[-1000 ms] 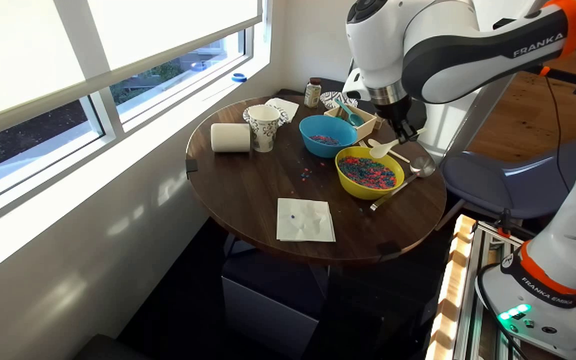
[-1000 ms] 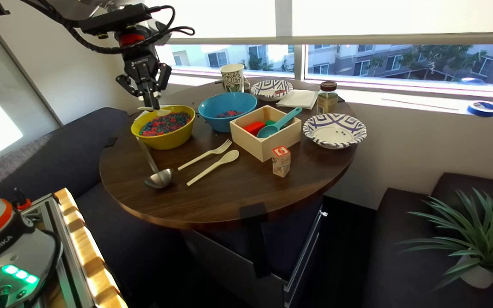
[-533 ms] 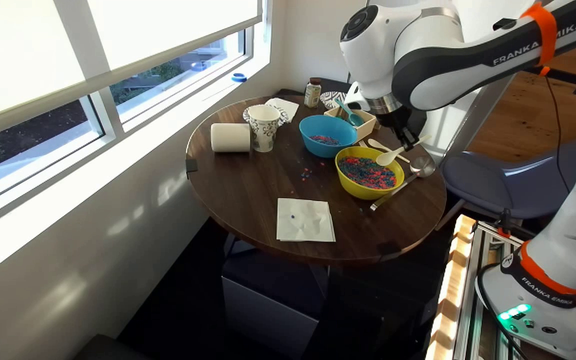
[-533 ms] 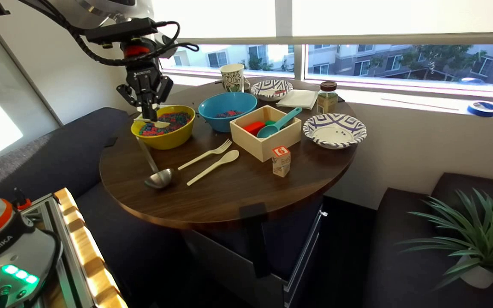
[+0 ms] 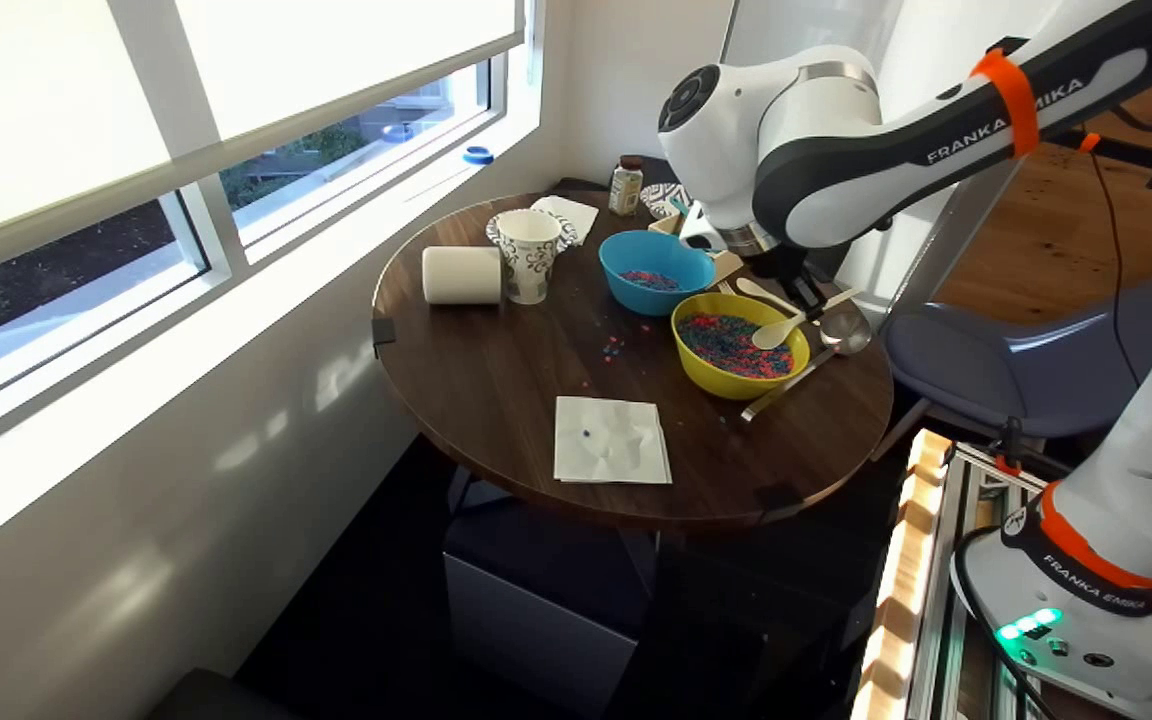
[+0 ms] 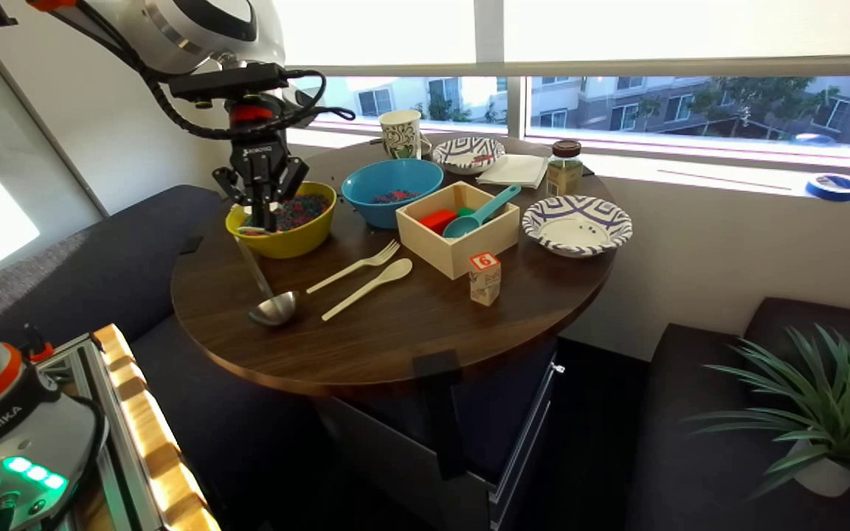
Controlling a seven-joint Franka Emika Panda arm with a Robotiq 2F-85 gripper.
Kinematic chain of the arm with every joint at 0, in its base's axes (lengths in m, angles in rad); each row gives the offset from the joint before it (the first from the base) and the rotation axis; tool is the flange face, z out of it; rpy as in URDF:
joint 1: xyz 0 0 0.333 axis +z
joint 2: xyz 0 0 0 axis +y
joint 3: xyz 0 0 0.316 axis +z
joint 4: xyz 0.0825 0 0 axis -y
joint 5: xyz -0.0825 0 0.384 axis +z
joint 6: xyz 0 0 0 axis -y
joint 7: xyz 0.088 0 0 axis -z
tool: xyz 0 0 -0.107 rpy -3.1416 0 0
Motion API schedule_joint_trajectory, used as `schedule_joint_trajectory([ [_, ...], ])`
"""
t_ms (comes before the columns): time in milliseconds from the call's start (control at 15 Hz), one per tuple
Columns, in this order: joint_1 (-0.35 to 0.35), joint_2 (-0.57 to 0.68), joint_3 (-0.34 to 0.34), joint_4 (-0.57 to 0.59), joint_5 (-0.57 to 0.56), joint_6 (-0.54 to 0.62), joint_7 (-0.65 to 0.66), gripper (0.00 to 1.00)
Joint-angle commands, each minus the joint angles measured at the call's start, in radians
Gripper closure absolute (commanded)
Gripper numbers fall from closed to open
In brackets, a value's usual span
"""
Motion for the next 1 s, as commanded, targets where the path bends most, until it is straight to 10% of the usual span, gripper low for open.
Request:
schedule_joint_trajectory([
  [0, -0.008, 0.032, 0.002, 0.022, 0.017, 0.013, 0.016, 0.97],
  [933, -0.016, 0.036, 0.000, 0.007, 0.126, 0.173, -0.017, 0.97],
])
